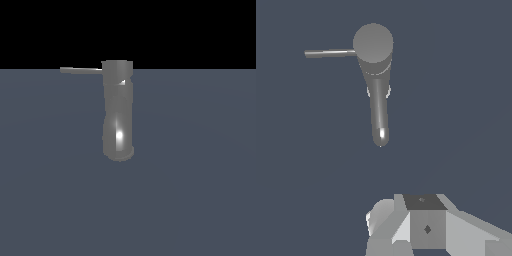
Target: Turn on the faucet by rotating a designated handle.
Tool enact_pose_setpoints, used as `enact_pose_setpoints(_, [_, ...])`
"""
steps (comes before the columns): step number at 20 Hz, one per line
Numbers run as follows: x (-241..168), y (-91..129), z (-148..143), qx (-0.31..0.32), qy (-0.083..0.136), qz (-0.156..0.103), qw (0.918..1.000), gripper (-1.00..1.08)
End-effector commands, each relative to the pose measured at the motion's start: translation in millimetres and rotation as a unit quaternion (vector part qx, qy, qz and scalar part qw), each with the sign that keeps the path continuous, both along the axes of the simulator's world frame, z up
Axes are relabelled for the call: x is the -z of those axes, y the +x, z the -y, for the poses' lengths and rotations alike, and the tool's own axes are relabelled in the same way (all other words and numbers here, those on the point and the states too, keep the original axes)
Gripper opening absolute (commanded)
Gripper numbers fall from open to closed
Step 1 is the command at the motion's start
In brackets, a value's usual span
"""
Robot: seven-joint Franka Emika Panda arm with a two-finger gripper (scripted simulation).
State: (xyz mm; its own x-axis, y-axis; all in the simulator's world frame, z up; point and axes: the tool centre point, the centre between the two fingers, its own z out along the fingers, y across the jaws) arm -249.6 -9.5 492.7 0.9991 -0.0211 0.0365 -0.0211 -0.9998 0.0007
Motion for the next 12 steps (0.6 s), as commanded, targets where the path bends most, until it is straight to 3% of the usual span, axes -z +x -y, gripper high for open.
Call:
enact_pose_setpoints(1, [0.0, 0.0, 0.0, 0.0, 0.0, 0.0, 1.0, -1.0])
enact_pose_setpoints(12, [4.5, 5.5, 3.0, 0.005, -0.02, 0.001, 0.9998, -1.0])
